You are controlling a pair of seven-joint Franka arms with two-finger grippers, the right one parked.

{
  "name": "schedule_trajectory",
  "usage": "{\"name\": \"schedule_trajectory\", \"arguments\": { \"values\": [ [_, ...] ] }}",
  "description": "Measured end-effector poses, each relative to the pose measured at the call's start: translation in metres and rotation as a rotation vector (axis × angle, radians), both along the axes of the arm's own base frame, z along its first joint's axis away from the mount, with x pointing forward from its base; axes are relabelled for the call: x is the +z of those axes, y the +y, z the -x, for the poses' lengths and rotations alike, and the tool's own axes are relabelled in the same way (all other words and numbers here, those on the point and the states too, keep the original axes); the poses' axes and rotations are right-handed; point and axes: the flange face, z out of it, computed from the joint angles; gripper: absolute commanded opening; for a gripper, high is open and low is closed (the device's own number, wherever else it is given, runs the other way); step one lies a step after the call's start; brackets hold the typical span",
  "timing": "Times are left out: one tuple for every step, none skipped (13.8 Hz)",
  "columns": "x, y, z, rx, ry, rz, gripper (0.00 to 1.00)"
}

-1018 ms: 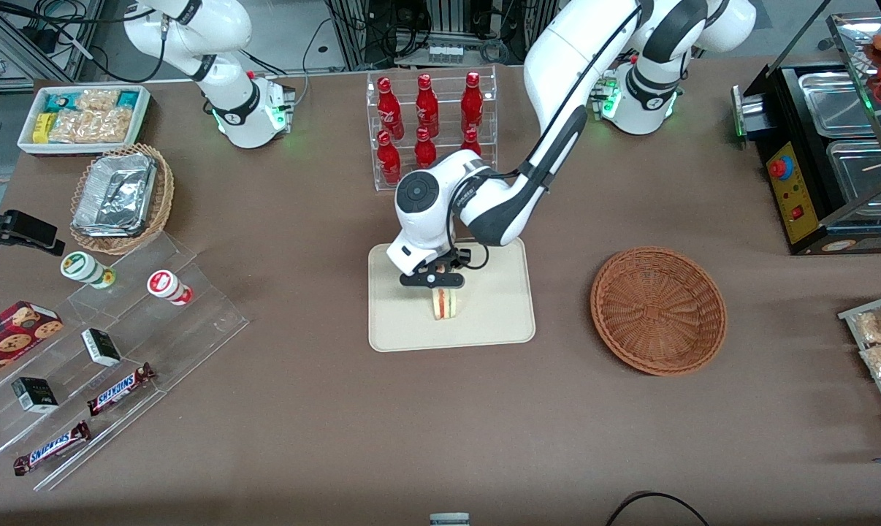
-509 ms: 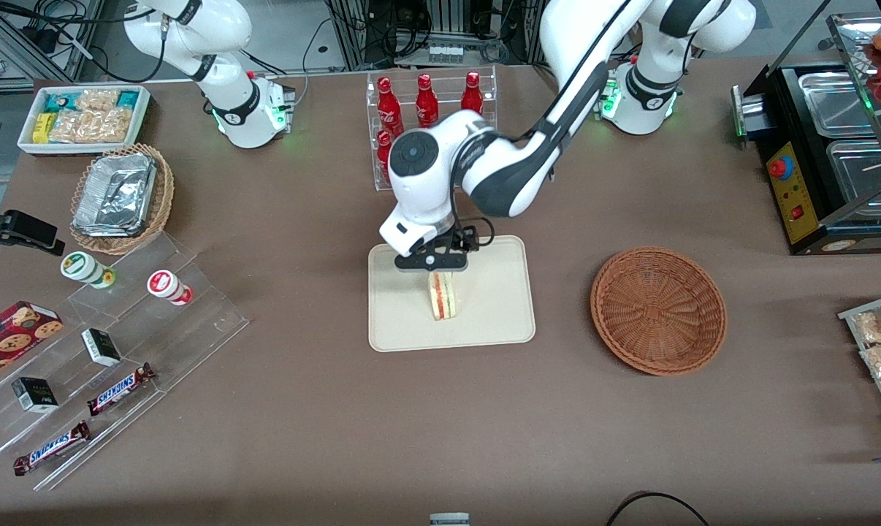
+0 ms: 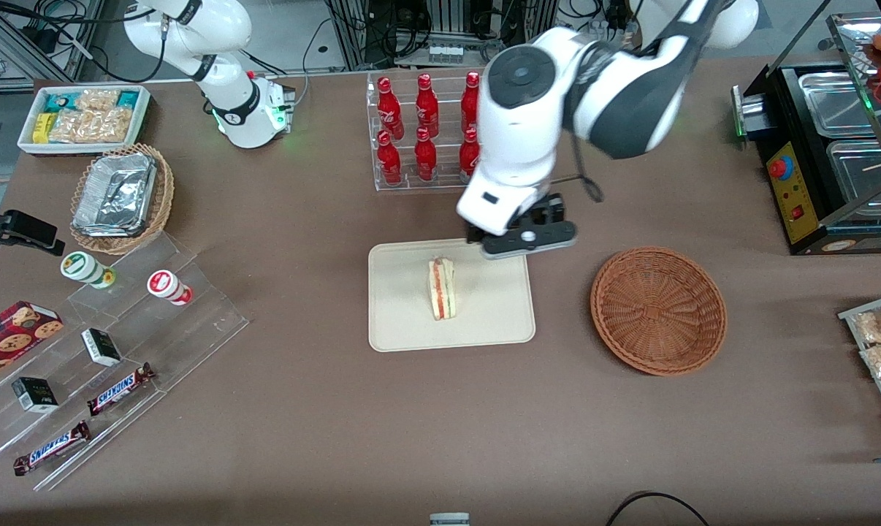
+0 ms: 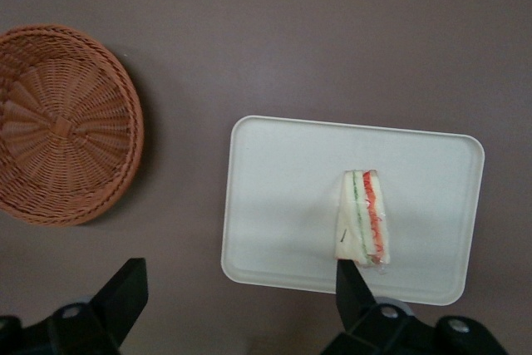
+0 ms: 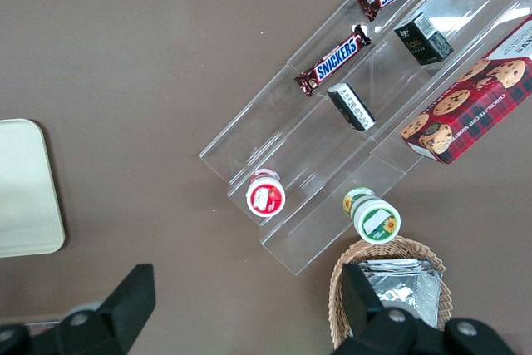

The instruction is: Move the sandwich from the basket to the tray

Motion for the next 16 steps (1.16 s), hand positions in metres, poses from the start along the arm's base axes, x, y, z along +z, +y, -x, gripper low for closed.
{"name": "schedule_trajectory", "arguments": {
  "values": [
    [0.014,0.022,-0.006,-0.008,0.002,-0.005,1.0],
    [0.026,0.046,-0.012,-0.019,0.004,-0.007,1.0],
    [0.036,0.07,-0.018,-0.029,0.007,-0.002,1.0],
    [0.044,0.096,-0.024,-0.04,0.014,0.006,1.0],
    [0.05,0.126,-0.03,-0.053,0.021,0.01,1.0],
    [0.055,0.158,-0.035,-0.064,0.028,0.01,1.0],
    [0.061,0.191,-0.038,-0.077,0.042,0.006,1.0],
    [0.067,0.222,-0.04,-0.095,0.056,0.006,1.0],
    [0.075,0.247,-0.039,-0.106,0.064,0.008,1.0],
    [0.083,0.268,-0.036,-0.11,0.067,0.009,1.0],
    [0.089,0.282,-0.033,-0.114,0.069,0.01,1.0],
    [0.094,0.292,-0.03,-0.12,0.072,0.01,1.0],
    [0.097,0.3,-0.028,-0.125,0.078,0.011,1.0],
    [0.097,0.307,-0.028,-0.129,0.084,0.019,1.0],
    [0.095,0.317,-0.029,-0.132,0.09,0.028,1.0],
    [0.093,0.328,-0.03,-0.14,0.097,0.032,1.0]
  ]
}}
